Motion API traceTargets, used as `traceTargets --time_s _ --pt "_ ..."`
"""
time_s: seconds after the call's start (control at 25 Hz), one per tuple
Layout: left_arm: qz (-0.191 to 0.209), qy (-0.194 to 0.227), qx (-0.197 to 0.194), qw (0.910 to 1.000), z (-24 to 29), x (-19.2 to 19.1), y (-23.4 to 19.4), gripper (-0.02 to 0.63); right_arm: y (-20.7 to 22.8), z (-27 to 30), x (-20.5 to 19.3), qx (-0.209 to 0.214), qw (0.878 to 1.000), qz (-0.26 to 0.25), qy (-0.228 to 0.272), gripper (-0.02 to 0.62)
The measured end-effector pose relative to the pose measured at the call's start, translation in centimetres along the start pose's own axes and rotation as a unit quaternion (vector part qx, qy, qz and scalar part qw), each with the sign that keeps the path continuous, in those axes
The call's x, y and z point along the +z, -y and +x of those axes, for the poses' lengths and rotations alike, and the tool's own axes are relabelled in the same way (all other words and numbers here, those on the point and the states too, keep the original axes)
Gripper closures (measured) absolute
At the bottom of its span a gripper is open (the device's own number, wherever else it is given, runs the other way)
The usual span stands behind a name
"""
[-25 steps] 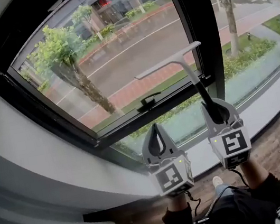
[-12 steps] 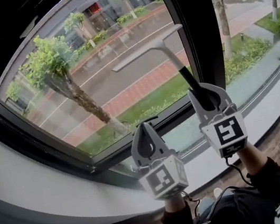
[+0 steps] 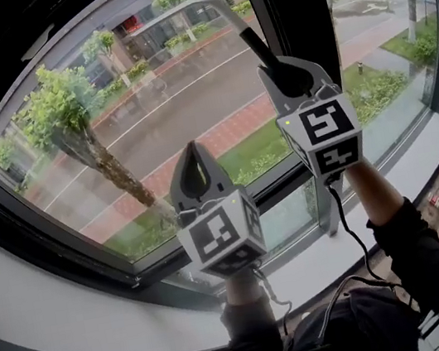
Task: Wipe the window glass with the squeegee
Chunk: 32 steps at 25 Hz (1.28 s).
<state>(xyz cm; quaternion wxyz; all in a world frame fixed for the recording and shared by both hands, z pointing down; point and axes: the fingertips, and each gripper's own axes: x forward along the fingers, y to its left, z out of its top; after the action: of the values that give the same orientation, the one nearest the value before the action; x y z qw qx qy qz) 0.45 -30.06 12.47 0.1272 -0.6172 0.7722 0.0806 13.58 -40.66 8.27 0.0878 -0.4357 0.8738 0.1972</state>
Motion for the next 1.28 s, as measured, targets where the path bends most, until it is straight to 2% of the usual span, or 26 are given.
traceTargets --time_s 0.12,0.44,0.6,0.92,1.28 --pt "0.002 0.009 -0.013 0.9999 2.4 1.5 0.0 0.603 0.7 2.1 1.6 -0.008 1.0 -0.013 0.004 0.537" --pt "0.054 0.048 -0.042 0.9965 8.4 6.0 1.2 0.603 2.3 7.3 4.4 -0.024 1.0 -0.018 0.005 0.537" --pt "0.048 0.053 -0.046 0.9964 10.3 7.1 1.3 0.603 2.8 8.9 5.1 -0.034 0.999 -0.03 0.006 0.537" --pt "0.045 0.055 -0.054 0.996 12.5 6.8 1.8 0.603 2.9 10.4 4.7 -0.063 0.995 -0.072 0.0 0.537" --pt "0.03 0.047 -0.047 0.9973 13.4 5.6 0.0 0.603 2.1 11.5 4.4 -0.108 0.991 -0.077 0.002 0.537"
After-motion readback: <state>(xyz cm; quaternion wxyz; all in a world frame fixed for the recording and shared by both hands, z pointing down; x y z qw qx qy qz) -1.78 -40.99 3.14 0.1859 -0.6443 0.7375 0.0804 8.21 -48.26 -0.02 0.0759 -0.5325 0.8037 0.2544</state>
